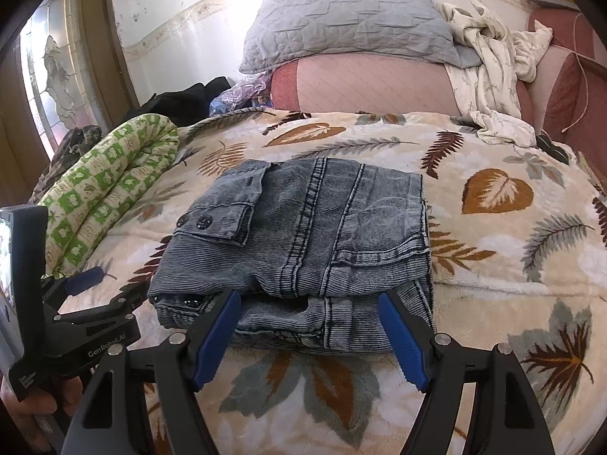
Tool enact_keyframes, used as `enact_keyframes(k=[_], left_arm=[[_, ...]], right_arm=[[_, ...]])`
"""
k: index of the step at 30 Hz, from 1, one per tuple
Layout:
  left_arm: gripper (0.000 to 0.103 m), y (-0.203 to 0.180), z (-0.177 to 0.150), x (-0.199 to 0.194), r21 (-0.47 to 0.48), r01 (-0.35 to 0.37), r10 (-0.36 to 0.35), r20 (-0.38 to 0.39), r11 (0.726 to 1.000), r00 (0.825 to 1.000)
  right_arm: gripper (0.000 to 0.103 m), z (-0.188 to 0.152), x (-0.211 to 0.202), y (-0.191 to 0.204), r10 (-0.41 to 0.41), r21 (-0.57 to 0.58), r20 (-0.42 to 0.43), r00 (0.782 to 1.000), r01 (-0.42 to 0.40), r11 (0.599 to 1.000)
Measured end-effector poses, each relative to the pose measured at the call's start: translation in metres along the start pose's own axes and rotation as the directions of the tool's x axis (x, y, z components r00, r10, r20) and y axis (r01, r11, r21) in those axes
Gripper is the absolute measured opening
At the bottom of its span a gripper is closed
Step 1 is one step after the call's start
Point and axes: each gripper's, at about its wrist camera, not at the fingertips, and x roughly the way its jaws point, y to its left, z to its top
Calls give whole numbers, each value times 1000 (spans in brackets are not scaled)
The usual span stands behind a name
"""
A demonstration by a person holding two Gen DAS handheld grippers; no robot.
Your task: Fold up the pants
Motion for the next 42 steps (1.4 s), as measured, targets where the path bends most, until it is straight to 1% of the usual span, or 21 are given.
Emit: enact_keyframes(k=[9,18,28,34,42], left_arm=[[75,0,-2,5,1,12,-12,-9,1000,1000],[75,-1,-2,6,2,30,-30,-2,1000,1000],[75,-2,-6,6,3,68,-68,28,998,997],[75,-2,-8,6,-1,79,-79,33,997,996],[75,-6,-8,0,8,114,-114,49,993,992]], right_arm=[[78,0,5,0,-1,-1,-7,1000,1,1000],[78,0,10,-2,-7,6,-9,1000,7,1000],[78,-2,12,-3,-8,1,-14,1000,8,1000],[78,-2,12,-4,-8,4,-15,1000,8,1000],[78,-2,12,-2,-4,-5,-9,1000,4,1000]])
